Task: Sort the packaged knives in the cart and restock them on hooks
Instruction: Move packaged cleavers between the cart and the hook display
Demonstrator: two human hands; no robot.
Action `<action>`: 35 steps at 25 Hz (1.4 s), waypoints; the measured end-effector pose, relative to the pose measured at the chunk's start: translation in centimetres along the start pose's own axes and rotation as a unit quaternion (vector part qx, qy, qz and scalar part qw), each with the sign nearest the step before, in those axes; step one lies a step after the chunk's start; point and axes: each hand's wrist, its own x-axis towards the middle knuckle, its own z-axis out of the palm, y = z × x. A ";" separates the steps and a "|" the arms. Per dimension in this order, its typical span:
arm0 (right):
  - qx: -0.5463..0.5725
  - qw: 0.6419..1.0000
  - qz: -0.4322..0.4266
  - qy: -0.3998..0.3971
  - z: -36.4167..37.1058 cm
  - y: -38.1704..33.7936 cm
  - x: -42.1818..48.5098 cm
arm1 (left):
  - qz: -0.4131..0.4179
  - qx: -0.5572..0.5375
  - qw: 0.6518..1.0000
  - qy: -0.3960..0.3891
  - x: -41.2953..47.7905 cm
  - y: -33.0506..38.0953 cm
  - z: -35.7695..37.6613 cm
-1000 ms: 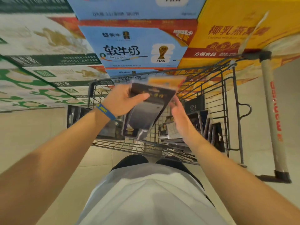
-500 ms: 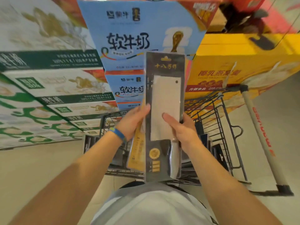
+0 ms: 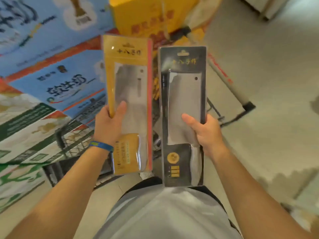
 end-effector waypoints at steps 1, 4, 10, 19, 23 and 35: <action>0.010 0.999 0.004 0.035 -1.8 0.2 -0.9 | 0.004 -0.013 1.000 -0.019 -0.5 1.0 1.4; 0.059 0.982 0.018 0.180 -7.5 1.2 -3.5 | 0.061 -0.030 0.995 -0.074 -3.1 4.4 6.3; 0.102 0.916 0.054 0.384 -20.8 4.5 -12.6 | 0.166 0.005 0.963 -0.213 -11.5 9.1 17.6; 0.161 0.774 0.090 0.606 -38.2 12.8 -34.6 | 0.227 0.127 0.893 -0.367 -31.8 13.0 35.7; 0.185 0.706 0.097 0.677 -42.4 14.3 -40.4 | 0.310 0.116 0.829 -0.451 -40.0 16.7 41.8; 0.259 0.517 0.097 0.810 -51.0 18.2 -44.3 | 0.385 0.146 0.629 -0.659 -57.0 19.8 62.6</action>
